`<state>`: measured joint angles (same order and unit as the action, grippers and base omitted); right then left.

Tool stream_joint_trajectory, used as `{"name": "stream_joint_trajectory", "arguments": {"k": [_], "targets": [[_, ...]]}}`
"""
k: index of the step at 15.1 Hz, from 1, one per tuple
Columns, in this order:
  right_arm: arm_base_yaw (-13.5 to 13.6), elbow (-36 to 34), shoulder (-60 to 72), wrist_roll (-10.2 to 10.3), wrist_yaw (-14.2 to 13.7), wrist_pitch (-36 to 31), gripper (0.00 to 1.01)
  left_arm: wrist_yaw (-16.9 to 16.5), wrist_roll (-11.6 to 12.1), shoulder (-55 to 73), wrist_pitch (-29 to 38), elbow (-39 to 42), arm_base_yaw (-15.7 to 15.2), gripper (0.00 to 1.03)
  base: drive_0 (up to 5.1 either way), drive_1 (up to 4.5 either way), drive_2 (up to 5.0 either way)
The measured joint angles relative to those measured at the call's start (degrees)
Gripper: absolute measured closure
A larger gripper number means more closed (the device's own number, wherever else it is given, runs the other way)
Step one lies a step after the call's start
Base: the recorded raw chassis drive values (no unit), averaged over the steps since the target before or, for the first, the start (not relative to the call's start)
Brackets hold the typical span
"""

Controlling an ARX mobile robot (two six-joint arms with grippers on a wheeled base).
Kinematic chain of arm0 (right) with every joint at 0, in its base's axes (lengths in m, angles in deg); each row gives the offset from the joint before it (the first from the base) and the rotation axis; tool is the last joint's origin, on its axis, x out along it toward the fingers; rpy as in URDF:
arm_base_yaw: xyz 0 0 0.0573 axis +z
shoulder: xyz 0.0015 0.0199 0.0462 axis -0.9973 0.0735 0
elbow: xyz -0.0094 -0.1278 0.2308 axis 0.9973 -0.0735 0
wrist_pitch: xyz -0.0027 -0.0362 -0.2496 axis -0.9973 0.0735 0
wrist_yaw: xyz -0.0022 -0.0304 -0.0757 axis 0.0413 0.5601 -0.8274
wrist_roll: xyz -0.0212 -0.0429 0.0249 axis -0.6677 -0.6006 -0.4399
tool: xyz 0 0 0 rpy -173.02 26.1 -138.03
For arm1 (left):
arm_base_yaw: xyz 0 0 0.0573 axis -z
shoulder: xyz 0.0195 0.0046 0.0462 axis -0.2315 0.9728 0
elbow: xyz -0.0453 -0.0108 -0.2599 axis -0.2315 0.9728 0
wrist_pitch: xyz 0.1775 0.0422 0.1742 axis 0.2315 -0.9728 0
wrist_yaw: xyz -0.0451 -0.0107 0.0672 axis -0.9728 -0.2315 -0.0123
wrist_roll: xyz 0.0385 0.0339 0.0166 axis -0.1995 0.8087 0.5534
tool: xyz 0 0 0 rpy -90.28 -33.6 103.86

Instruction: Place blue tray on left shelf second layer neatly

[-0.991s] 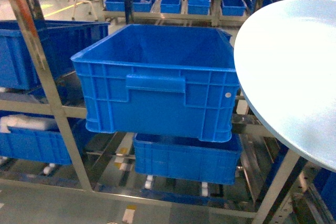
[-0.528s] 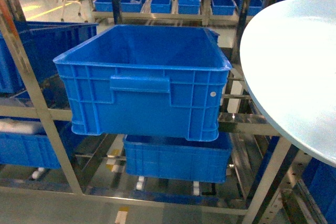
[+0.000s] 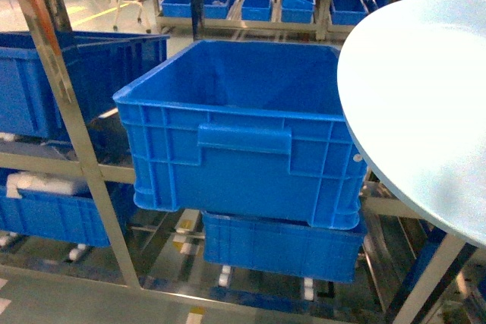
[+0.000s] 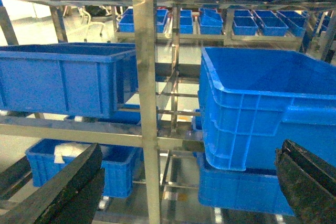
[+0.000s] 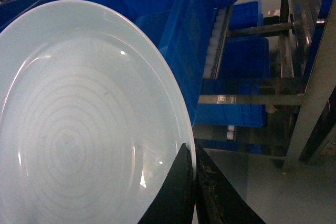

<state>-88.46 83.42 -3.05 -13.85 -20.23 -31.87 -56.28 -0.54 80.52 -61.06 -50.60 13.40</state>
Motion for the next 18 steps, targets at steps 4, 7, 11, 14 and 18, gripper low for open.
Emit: {"name": "stream_joint_trajectory", "arguments": {"k": [4,7,11,14,18], "targets": [[0.0,0.0,0.0,0.0,0.0,0.1,0.99,-0.1,0.0,0.0,0.0,0.0,0.0,0.05,0.0,4.16,-4.3],[0.0,-0.1,0.1,0.0,-0.2,0.1,0.99,-0.1,0.0,0.0,0.0,0.0,0.0,0.05,0.0,0.0,0.0],[0.0,-0.1,0.1,0.0,-0.2,0.0,0.99,-0.1,0.0,0.0,0.0,0.0,0.0,0.05,0.0,0.0,0.0],[0.0,-0.1,0.1,0.0,-0.2,0.0,0.99,-0.1,0.0,0.0,0.0,0.0,0.0,0.05,0.0,0.0,0.0],[0.0,-0.1,0.1,0.0,-0.2,0.0,0.99,-0.1,0.0,0.0,0.0,0.0,0.0,0.05,0.0,0.0,0.0]]}}
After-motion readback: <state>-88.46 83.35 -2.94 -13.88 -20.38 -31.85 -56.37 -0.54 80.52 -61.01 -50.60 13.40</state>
